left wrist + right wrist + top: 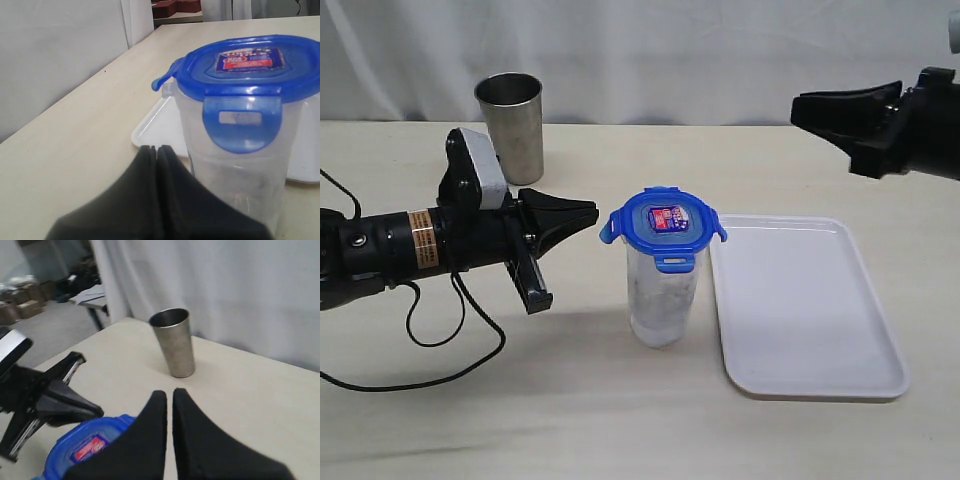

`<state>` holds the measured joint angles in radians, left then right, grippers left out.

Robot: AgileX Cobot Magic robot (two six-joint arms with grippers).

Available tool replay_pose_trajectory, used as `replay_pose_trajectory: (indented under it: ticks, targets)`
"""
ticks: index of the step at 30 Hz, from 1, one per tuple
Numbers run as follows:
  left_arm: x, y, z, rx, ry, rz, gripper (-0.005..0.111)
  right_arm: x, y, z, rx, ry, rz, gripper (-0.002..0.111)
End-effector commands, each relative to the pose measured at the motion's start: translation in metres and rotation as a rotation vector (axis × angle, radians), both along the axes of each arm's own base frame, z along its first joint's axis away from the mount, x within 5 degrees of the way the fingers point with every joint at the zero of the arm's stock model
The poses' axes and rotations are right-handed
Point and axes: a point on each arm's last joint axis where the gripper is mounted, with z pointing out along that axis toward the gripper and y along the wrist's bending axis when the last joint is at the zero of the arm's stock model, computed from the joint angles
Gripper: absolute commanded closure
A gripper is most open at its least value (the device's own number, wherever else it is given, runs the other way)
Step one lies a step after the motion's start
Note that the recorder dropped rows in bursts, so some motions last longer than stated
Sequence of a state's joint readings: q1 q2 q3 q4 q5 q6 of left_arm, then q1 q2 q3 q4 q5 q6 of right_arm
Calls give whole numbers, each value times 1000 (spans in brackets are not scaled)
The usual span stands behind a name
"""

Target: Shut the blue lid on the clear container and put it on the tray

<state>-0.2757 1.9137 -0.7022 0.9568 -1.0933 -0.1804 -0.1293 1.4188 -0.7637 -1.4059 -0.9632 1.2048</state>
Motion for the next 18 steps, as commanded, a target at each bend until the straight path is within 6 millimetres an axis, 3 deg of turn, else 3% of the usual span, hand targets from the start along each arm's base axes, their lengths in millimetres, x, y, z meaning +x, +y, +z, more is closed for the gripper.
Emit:
replay_pose_trajectory:
  ticks: [1,4,6,15,18]
  targets:
    - [1,0,1,-17,-1,8,107,13,-43,-32,-8,4,128,104]
    - [4,0,2,-19,-3,22,107,13,-48,-60,-94,4,181,104]
    - [5,0,3,-25,-10,28,107,16,-45,-67,-88,-9,187,104]
    - [10,-1,7,-20,-28,35,107,7,8,-76,-199,1,491,104]
    - [10,-1,7,-20,-28,35,107,5,17,-76,-198,1,523,104]
